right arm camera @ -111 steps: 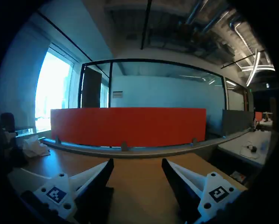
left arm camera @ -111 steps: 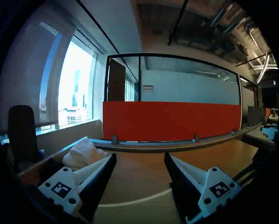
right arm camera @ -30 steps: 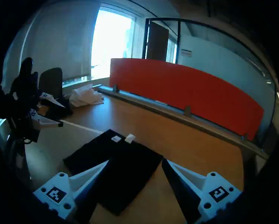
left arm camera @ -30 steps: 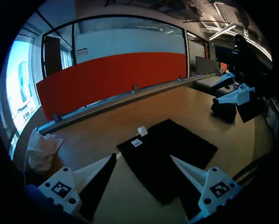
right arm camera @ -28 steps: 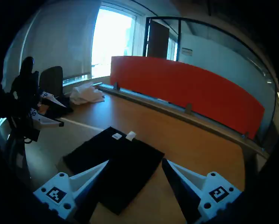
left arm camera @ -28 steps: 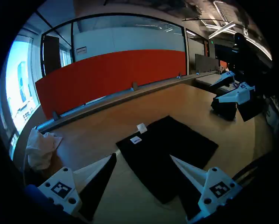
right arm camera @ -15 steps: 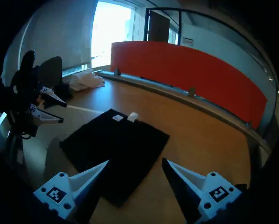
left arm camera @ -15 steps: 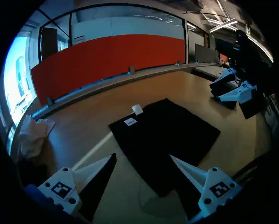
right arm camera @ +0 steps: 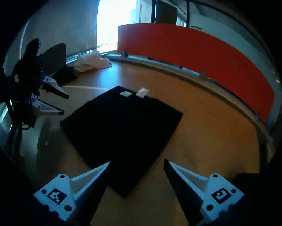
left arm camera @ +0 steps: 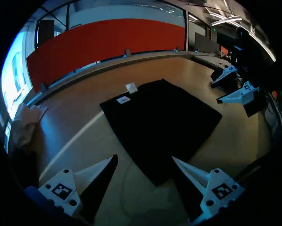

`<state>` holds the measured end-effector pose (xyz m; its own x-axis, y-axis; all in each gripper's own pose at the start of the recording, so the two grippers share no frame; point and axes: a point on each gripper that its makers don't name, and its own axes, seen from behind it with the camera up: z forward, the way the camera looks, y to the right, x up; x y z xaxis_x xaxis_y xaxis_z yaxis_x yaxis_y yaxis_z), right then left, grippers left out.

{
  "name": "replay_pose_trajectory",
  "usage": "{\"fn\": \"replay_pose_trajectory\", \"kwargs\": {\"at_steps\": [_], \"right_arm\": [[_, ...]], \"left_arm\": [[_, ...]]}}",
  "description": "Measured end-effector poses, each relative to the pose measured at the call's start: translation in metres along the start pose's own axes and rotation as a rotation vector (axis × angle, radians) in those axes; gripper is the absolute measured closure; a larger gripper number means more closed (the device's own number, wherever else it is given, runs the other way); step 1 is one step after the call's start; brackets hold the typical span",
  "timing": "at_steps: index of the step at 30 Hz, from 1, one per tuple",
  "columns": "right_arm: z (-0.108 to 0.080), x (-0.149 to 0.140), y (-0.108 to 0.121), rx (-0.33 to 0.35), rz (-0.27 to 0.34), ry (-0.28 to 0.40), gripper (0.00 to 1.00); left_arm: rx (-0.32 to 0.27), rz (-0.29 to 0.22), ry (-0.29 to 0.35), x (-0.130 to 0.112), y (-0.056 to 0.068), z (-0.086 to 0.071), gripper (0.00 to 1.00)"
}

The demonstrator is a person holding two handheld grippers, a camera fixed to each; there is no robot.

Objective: Fold towel

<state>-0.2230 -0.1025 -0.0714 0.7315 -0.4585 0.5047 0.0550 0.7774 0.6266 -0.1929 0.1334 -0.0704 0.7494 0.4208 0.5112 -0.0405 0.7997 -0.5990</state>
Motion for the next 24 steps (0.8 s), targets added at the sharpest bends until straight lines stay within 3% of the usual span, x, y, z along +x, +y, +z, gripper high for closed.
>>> {"fn": "replay_pose_trajectory", "kwargs": {"at_steps": [14, 24], "right_arm": [[0.008, -0.049, -0.007, 0.037, -0.013, -0.096, 0.00], [0.009, -0.067, -0.012, 0.062, -0.021, -0.136, 0.02]], "left_arm": [[-0.075, 0.004, -0.093, -0.034, 0.027, 0.010, 0.05], [-0.102, 0.034, -0.124, -0.045, 0.037, 0.015, 0.05]]}}
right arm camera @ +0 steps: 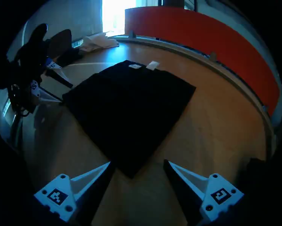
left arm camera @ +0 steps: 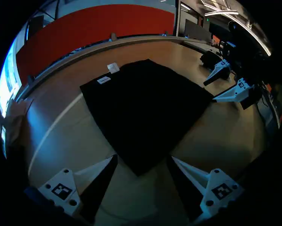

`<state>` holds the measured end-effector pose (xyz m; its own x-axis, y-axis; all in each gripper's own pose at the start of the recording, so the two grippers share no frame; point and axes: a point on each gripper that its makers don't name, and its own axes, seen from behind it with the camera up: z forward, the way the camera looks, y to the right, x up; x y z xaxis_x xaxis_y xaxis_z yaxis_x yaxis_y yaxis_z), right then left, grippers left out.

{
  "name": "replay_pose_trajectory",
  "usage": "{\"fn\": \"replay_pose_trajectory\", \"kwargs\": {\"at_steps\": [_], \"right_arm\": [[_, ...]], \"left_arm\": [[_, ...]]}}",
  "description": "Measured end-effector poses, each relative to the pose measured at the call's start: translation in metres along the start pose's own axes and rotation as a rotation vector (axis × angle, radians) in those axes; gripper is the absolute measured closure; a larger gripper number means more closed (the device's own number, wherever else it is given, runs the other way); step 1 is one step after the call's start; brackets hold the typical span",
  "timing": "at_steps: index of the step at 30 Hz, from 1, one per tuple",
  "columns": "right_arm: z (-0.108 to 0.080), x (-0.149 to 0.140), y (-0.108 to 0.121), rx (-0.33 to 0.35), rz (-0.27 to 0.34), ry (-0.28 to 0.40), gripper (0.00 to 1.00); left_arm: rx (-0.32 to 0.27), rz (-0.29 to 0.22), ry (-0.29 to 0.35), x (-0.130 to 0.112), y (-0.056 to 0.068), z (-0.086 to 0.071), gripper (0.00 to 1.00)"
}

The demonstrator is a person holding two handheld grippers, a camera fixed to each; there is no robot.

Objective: Fold towel

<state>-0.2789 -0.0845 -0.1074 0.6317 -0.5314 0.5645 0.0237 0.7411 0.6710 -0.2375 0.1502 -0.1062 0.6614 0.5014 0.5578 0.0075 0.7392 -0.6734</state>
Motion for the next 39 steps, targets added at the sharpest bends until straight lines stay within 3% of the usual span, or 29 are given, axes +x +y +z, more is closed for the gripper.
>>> {"fn": "replay_pose_trajectory", "kwargs": {"at_steps": [9, 18, 24, 29, 39], "right_arm": [[0.000, -0.002, -0.003, 0.016, 0.008, 0.000, 0.08], [-0.001, -0.002, -0.004, 0.017, 0.004, 0.009, 0.09], [0.000, -0.001, -0.006, 0.027, -0.004, 0.008, 0.17], [0.002, 0.000, -0.009, 0.041, -0.017, 0.006, 0.28], [0.003, 0.000, -0.011, 0.043, -0.013, 0.005, 0.61]], "left_arm": [[0.003, 0.025, -0.008, -0.004, 0.004, 0.002, 0.05], [0.015, 0.016, -0.012, -0.004, 0.004, 0.002, 0.05], [0.015, 0.018, -0.012, -0.004, 0.004, 0.002, 0.06], [0.013, 0.019, -0.014, -0.004, 0.005, 0.002, 0.09], [0.023, 0.005, -0.028, -0.004, 0.007, 0.001, 0.32]]}}
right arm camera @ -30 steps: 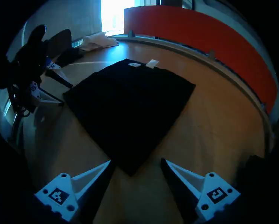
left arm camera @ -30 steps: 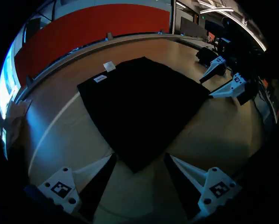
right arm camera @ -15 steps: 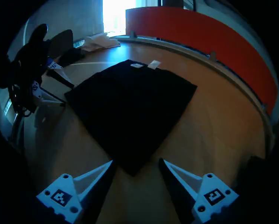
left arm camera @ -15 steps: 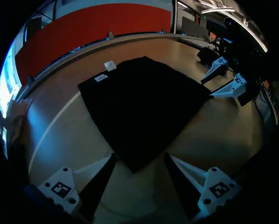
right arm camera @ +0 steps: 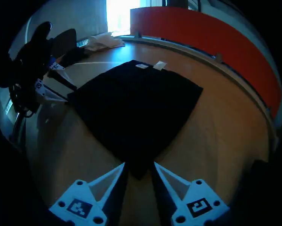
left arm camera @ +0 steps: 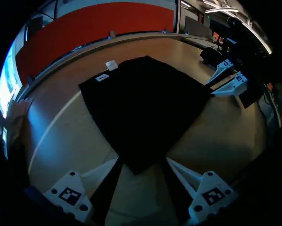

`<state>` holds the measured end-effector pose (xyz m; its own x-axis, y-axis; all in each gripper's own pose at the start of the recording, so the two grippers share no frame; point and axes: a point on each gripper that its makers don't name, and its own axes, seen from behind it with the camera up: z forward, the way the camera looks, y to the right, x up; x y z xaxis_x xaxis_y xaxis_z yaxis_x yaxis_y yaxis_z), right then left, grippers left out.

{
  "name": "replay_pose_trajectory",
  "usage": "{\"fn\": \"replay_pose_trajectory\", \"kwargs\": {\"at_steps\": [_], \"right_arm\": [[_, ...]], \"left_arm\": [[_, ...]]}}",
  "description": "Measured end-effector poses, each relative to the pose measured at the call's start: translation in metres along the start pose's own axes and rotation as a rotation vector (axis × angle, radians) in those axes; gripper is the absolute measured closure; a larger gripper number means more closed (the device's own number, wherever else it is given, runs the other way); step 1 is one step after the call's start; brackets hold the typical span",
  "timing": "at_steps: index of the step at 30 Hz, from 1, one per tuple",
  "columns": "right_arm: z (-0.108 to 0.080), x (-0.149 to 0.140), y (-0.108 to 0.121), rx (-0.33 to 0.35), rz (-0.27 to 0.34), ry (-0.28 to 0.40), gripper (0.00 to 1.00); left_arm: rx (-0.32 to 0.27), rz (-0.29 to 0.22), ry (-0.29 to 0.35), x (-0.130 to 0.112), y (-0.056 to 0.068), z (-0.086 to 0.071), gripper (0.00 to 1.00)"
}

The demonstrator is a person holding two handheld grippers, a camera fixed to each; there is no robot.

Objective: Fold towel

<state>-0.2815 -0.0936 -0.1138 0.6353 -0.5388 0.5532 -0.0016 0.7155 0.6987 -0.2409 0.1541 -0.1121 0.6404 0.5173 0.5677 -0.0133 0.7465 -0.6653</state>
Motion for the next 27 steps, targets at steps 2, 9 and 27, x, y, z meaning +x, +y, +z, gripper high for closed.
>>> {"fn": "replay_pose_trajectory", "kwargs": {"at_steps": [2, 9, 27], "right_arm": [[0.000, 0.000, 0.001, -0.002, 0.006, -0.001, 0.69], [-0.002, 0.002, -0.003, 0.005, 0.019, 0.001, 0.73], [-0.018, 0.026, -0.007, -0.006, 0.042, 0.042, 0.83]], "left_arm": [[0.005, -0.007, -0.004, 0.000, -0.001, 0.000, 0.40], [0.032, -0.022, -0.019, -0.001, -0.006, 0.000, 0.74], [0.050, -0.059, 0.007, 0.014, -0.005, -0.014, 0.87]]}}
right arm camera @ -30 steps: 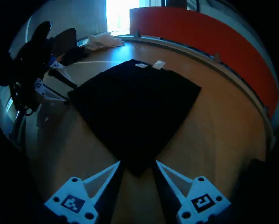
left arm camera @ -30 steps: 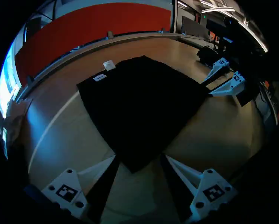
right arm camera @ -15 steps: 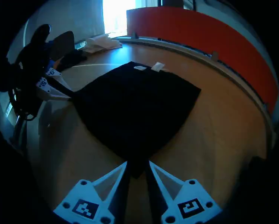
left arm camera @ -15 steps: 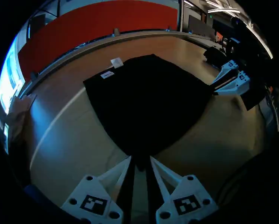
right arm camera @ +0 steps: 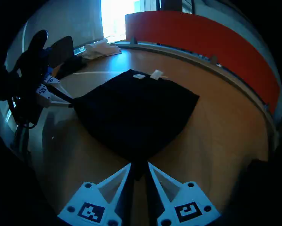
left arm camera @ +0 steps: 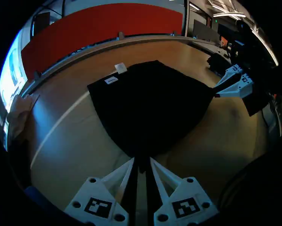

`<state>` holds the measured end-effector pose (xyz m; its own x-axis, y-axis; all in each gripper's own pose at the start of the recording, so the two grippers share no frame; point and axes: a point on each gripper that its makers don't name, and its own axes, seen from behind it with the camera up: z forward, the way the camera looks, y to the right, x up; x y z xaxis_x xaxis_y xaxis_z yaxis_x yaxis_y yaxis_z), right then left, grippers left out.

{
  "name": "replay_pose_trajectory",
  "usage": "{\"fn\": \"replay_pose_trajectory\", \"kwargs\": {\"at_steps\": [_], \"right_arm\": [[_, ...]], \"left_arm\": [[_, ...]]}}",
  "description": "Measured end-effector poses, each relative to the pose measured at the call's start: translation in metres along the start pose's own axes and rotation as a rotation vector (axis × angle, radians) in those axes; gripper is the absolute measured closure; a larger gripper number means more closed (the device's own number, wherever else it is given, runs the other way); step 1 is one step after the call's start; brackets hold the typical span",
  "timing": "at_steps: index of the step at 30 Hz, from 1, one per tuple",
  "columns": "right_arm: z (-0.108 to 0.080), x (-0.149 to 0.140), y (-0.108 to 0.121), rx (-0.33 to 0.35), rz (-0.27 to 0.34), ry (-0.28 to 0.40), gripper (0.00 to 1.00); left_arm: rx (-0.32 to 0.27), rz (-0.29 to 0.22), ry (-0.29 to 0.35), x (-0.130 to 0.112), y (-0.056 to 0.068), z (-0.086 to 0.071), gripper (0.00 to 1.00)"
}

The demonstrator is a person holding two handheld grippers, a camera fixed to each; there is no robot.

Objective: Fold towel

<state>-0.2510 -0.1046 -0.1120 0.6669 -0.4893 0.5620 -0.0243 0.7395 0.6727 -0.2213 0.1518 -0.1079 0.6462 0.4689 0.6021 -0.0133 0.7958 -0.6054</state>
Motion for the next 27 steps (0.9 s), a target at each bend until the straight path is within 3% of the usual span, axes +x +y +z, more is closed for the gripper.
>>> {"fn": "replay_pose_trajectory", "kwargs": {"at_steps": [10, 27], "right_arm": [[-0.022, 0.029, -0.006, -0.001, -0.008, 0.042, 0.83], [-0.073, 0.063, -0.020, 0.012, -0.015, 0.066, 0.83]], "left_arm": [[0.017, -0.038, 0.018, 0.018, -0.001, -0.029, 0.87], [0.009, -0.074, 0.029, 0.043, 0.013, -0.081, 0.87]]}}
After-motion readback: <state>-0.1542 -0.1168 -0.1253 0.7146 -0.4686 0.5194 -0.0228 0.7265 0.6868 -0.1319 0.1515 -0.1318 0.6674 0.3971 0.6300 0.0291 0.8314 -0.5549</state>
